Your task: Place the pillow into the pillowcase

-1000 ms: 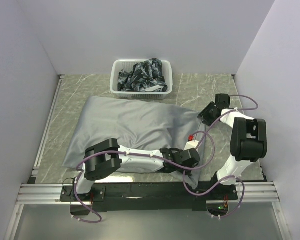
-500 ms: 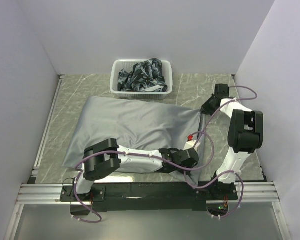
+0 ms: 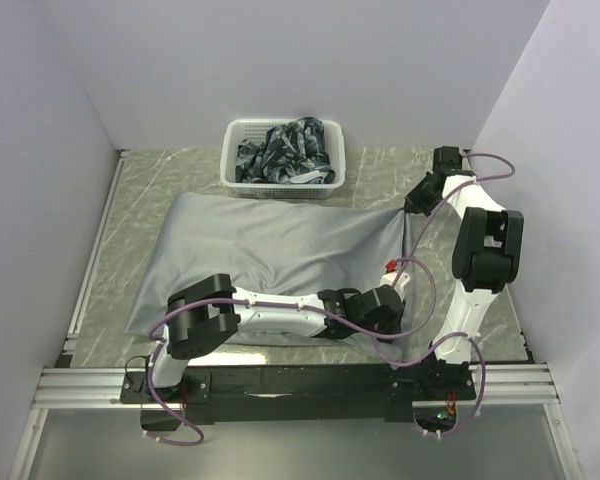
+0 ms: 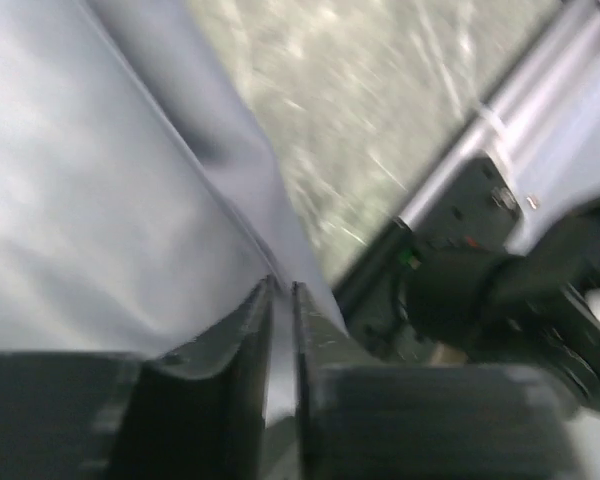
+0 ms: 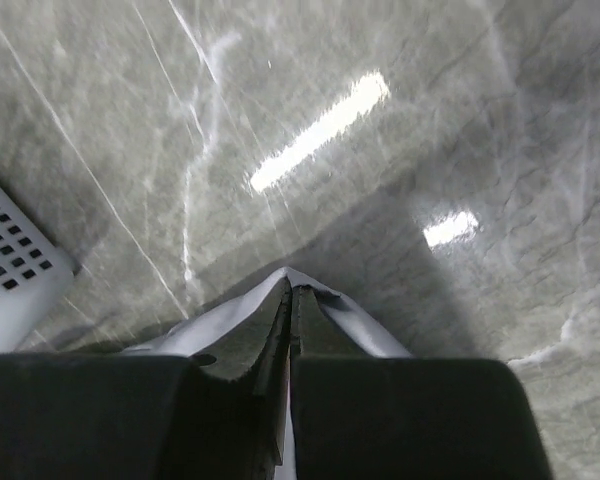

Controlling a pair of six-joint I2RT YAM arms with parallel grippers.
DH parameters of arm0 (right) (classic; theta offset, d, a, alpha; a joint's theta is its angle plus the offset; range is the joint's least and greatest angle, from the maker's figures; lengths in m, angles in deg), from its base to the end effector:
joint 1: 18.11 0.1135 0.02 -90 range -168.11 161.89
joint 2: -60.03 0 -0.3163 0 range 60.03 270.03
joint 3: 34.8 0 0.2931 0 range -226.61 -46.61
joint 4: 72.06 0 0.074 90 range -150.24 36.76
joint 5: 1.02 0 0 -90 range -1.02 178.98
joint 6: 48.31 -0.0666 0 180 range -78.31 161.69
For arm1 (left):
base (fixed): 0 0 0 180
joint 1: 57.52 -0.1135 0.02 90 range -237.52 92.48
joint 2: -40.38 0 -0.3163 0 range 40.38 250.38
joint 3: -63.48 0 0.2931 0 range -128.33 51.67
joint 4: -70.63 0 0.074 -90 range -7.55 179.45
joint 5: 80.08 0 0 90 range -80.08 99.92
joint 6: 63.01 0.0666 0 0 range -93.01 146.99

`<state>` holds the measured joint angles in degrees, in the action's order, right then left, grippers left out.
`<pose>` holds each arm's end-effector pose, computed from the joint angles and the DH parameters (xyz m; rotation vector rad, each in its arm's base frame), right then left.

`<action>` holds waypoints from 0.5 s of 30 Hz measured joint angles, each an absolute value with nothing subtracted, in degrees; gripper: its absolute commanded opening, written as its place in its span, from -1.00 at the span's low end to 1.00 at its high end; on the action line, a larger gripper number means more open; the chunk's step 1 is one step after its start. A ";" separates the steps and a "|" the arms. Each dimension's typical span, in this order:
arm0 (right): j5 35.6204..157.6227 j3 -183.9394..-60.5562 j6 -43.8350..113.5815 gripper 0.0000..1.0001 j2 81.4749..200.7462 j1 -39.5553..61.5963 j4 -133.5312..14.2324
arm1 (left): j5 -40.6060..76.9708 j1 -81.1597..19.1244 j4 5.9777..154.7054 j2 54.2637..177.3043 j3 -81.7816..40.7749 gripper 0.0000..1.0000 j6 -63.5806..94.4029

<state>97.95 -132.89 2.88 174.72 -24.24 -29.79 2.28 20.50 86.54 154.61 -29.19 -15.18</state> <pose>0.5035 -0.0436 0.1975 0.9537 2.4566 0.4048 0.1194 -0.5201 0.2091 0.6659 2.3164 -0.9503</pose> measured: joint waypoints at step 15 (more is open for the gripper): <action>98.52 -133.24 4.13 -0.81 174.48 -27.38 -31.62 | 4.47 22.03 88.75 151.88 -25.37 -0.30 -16.73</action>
<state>98.52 -133.24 4.13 174.48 -27.38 -31.62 4.47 22.03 88.75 151.88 -25.37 -16.73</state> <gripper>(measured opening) 0.119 0.496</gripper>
